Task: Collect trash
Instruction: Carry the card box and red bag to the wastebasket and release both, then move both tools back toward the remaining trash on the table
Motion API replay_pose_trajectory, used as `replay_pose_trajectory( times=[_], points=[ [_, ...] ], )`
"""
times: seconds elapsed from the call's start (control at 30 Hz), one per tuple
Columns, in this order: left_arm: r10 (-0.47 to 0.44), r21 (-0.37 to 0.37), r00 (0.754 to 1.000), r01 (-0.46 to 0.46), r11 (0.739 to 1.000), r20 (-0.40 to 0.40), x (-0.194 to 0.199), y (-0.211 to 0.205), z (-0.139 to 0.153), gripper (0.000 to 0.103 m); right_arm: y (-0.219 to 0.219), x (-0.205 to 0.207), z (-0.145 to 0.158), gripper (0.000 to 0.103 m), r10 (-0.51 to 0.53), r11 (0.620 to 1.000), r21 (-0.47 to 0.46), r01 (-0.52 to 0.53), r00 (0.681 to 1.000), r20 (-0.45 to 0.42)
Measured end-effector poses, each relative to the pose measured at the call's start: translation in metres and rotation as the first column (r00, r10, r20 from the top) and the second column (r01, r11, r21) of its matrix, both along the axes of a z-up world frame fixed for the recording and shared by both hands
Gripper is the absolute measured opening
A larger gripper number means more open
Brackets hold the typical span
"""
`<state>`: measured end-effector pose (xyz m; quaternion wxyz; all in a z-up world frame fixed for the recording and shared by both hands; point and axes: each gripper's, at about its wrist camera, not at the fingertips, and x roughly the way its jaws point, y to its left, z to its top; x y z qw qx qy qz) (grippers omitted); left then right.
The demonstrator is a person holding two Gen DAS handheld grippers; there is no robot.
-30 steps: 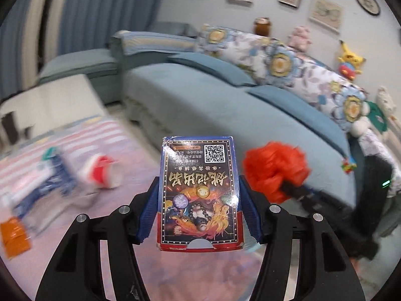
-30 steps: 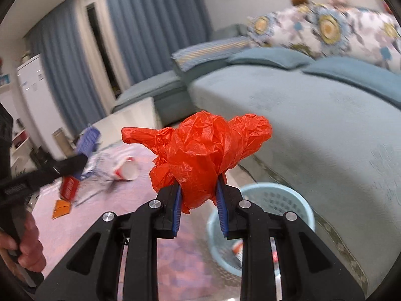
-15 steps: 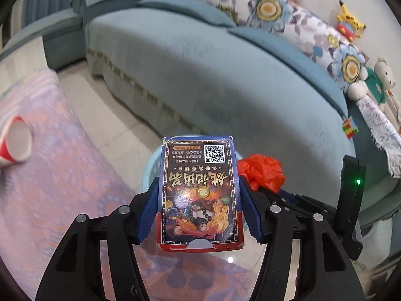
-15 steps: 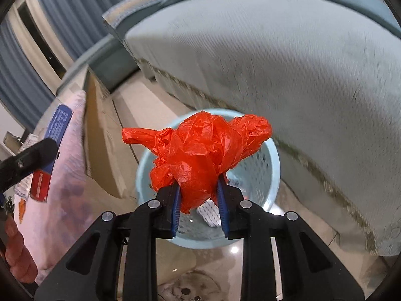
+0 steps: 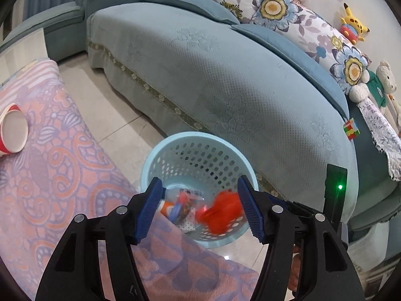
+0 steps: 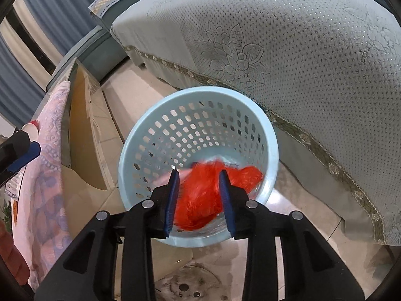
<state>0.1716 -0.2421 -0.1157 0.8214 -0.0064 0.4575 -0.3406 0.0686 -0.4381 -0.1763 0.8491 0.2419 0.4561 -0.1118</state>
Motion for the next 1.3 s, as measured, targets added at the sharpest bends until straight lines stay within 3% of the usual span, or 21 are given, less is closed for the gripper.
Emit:
replay_pose_trajectory(
  times=[0.13,0.4,0.57,0.73,0.87,0.97,1.07,1.17,1.3],
  points=[
    [-0.009,-0.005,1.0,0.009,1.0,0.018,-0.003,0.003,0.004,0.061,0.001,-0.003,0.003,0.036,-0.004,1.0,-0.001,0.004,1.0,0.009],
    [-0.001,-0.038,0.998,0.004,0.999,0.059,-0.012,0.019,0.025,0.061,0.016,-0.009,0.019,0.036,0.02,1.0,-0.015,-0.019,0.998,0.056],
    [0.04,-0.085,0.993,-0.03,0.996,0.115,-0.021,0.051,0.059,0.066,0.039,-0.01,0.065,0.038,0.085,0.995,-0.055,-0.078,0.984,0.158],
    [0.15,-0.115,0.968,-0.129,0.985,0.2,-0.038,0.124,0.092,0.069,0.081,-0.006,0.112,0.041,0.188,0.98,-0.108,-0.165,0.946,0.263],
    [0.298,-0.08,0.923,-0.287,0.955,0.244,-0.047,0.2,0.097,0.074,0.131,0.004,0.141,0.047,0.3,0.952,-0.162,-0.26,0.9,0.316],
    [0.408,-0.051,0.88,-0.408,0.911,0.242,-0.048,0.256,0.092,0.076,0.178,0.021,0.156,0.048,0.398,0.915,-0.208,-0.345,0.859,0.322],
    [0.519,-0.044,0.832,-0.521,0.852,0.196,-0.043,0.32,0.08,0.076,0.222,0.035,0.164,0.048,0.482,0.874,-0.241,-0.422,0.818,0.314],
    [0.569,-0.032,0.806,-0.572,0.82,0.164,-0.036,0.361,0.064,0.074,0.265,0.059,0.164,0.048,0.553,0.832,-0.246,-0.497,0.778,0.299],
    [0.613,0.023,0.784,-0.618,0.786,0.102,-0.024,0.402,0.031,0.074,0.313,0.095,0.153,0.048,0.612,0.788,-0.258,-0.559,0.753,0.241]
  ],
)
